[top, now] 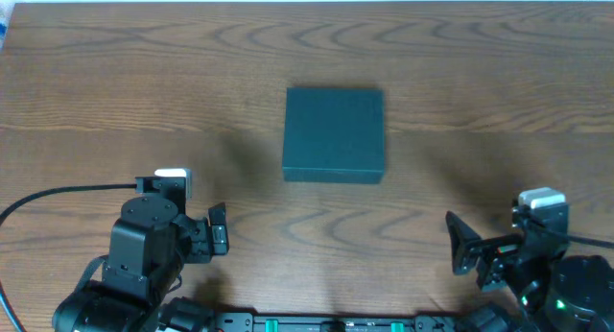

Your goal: Pack container

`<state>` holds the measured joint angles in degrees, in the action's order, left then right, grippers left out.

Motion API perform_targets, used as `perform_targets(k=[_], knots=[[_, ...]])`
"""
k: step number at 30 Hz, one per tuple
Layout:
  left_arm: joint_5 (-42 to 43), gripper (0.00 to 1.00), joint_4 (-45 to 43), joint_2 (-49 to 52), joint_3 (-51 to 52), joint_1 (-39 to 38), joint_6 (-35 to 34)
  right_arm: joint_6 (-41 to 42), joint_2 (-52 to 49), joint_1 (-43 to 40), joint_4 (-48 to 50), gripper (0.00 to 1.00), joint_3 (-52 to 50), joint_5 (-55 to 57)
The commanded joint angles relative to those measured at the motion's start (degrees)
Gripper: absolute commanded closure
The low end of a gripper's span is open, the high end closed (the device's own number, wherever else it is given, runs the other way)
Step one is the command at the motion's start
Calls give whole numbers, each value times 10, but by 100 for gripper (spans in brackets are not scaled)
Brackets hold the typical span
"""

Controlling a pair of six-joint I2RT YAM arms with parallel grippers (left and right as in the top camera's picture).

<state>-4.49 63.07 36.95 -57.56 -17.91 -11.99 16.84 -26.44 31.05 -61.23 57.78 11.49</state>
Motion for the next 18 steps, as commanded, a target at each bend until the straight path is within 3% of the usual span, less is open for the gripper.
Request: perform_targets(k=[1,18], knots=[[0,4,3,0,5,-2,-4,-10,2,5,-14,1,0,-10],[0,4,3,-1,5,-2,-4,-13,6,-15,-82,1,-5,-17]])
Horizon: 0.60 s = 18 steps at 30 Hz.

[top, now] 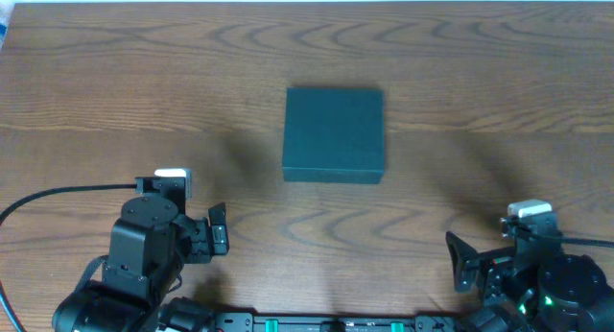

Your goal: Pack container

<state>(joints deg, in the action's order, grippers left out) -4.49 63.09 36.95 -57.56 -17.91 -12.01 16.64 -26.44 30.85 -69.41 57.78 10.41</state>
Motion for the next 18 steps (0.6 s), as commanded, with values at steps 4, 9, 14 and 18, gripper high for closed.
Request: perform_targets(k=[4,9,14,18], knots=[[0,4,3,0,5,-2,-4,-82,17,-90,17,1,-22,-70],[0,4,3,0,5,-2,-4,-220,55,-201,72,1,-83,-206],[0,4,3,0,5,-2,-4,-212,109,-255,73,1,-165,-196],[0,5,3,0,5,-2,-4,-212,142,-266,111,1,-233,-195]])
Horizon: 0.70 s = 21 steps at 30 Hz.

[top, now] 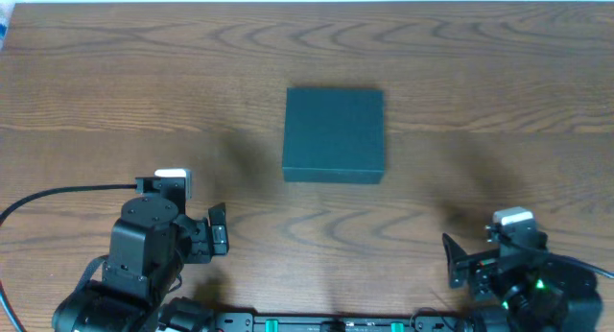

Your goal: Pack container

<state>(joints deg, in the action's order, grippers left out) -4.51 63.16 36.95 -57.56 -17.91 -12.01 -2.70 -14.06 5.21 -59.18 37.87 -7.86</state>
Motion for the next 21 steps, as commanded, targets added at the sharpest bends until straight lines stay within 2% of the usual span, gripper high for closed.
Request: perform_targets(k=[1,6,12,21], knots=[[0,5,2,-1,5,-2,-4,-16,25,-11,10,1,-51,-12],[0,4,2,0,5,-2,-4,18,31,-12,10,1,-121,4],[0,4,2,0,5,-2,-4,20,31,-12,14,1,-174,6],[0,4,2,0,5,-2,-4,20,31,-12,31,1,-202,9]])
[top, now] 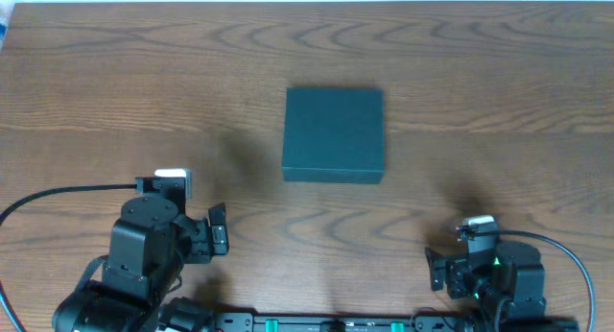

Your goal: Pack container

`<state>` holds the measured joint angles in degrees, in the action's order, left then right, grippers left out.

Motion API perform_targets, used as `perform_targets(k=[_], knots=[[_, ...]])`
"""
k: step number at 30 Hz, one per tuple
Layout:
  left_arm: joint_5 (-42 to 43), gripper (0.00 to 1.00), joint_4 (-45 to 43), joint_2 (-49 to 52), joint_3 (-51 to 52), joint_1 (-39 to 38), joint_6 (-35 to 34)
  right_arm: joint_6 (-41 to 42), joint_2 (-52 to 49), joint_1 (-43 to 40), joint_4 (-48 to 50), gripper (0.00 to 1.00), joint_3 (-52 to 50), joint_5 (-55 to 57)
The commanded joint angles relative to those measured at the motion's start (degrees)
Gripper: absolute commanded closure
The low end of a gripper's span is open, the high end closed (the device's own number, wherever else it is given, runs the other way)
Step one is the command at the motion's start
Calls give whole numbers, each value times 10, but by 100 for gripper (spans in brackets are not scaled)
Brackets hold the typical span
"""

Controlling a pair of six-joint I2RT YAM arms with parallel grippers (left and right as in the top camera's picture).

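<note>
A dark teal square box (334, 135), lid on, lies flat in the middle of the wooden table (115, 92). My left gripper (219, 228) rests at the near left, well short of the box, its fingers together and holding nothing. At the near right edge my right gripper (436, 271) is drawn back and turned left, also far from the box. Its fingers are foreshortened, so the gap between them does not show. Whatever is inside the box is hidden.
A black cable (58, 194) runs from the left arm to the table's left edge, and another loops off the right arm (576, 265). The arm bases stand along the near edge. A white strip runs along the far edge.
The right arm has drawn further back and left toward the near edge, and its gripper sits lower in the view. The box and left arm have not moved.
The box lay shut in the middle of the table at every moment, and the left arm stayed at rest. The right arm stood at the near right, then sat a little closer to the near edge and further left each time.
</note>
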<state>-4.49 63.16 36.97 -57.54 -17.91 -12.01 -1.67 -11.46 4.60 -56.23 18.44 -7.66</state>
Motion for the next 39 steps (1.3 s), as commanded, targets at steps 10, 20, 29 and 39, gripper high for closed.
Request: perform_targets(k=[10,20,29,39], knots=[[0,4,2,-1,5,-2,-4,10,8,-6,3,1,-10,12],[0,4,2,-1,5,-2,-4,10,8,-6,3,1,-10,12],[0,4,2,-1,5,-2,-4,10,8,-6,3,1,-10,12],[-6,5,26,-15,15,8,12,10,8,-6,3,1,-10,12]])
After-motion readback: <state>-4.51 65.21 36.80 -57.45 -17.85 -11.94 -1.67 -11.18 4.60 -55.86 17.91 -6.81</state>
